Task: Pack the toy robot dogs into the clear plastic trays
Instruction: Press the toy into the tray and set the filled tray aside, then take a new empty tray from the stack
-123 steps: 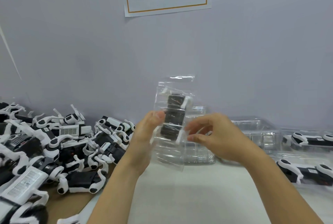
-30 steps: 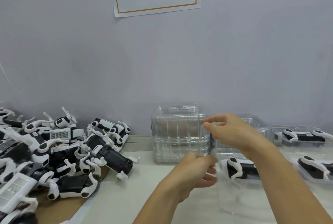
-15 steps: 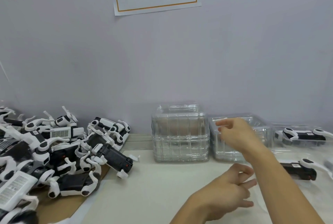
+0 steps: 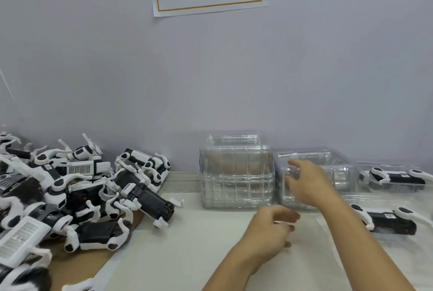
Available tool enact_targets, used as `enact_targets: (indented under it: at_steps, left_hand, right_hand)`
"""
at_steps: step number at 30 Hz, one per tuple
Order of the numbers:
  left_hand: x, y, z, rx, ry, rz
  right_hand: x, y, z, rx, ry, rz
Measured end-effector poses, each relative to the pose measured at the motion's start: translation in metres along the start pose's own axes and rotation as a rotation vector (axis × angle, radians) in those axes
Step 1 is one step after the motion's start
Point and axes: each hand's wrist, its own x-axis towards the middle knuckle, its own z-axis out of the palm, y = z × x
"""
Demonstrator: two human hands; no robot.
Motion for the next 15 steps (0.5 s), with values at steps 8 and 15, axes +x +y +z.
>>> enact_targets:
  at_steps: [8, 15]
  left_hand:
    - [0.002, -0.004, -0.021, -0.054, 0.198, -0.03]
    - [0.003, -0.004, -0.029, -0.043, 0.291, 0.016]
  right_hand:
    - [0.009, 0.008, 0.008, 0.08, 0.217, 0.02]
    - [0.008, 0.01, 0.01, 0.103, 0.26, -0.015]
